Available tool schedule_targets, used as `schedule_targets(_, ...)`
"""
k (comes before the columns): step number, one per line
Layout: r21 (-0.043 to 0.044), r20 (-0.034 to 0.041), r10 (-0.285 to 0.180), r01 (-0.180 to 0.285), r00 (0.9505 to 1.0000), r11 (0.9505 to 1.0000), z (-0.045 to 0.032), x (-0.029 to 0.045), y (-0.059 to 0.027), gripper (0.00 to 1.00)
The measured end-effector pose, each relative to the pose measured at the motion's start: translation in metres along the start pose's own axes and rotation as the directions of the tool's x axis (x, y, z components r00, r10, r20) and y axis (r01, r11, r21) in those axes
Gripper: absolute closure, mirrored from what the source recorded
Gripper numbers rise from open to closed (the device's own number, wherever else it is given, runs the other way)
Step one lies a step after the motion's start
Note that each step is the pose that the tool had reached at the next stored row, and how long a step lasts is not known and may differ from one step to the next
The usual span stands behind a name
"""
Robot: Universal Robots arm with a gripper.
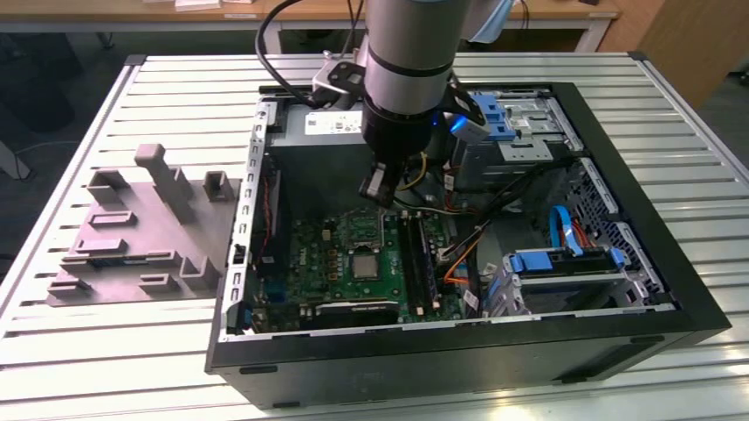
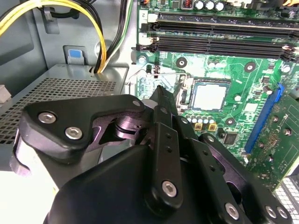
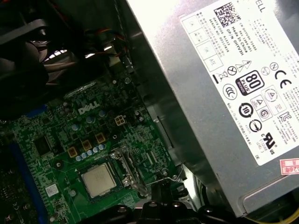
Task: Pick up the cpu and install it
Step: 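Close the cpu cover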
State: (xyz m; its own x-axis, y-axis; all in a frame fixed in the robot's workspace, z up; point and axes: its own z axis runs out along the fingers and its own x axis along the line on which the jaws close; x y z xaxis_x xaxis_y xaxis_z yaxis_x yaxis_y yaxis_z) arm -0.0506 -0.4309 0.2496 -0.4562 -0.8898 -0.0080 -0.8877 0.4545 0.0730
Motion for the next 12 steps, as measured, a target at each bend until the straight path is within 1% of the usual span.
schedule_targets(1,0.0007,-0.0021,-0.003,0.003,1.0000,1.0000,-0.0001,0.0002,-0.0001,0.89)
schedule_targets(3,0.0014,-0.0039,-0.010,0.010,0.9999,0.9999,-0.0001,0.0009,-0.0002,0.89)
schedule_targets(12,0.0010,-0.0068,-0.051,0.051,0.9987,0.9987,-0.0002,0.0046,-0.0017,0.89)
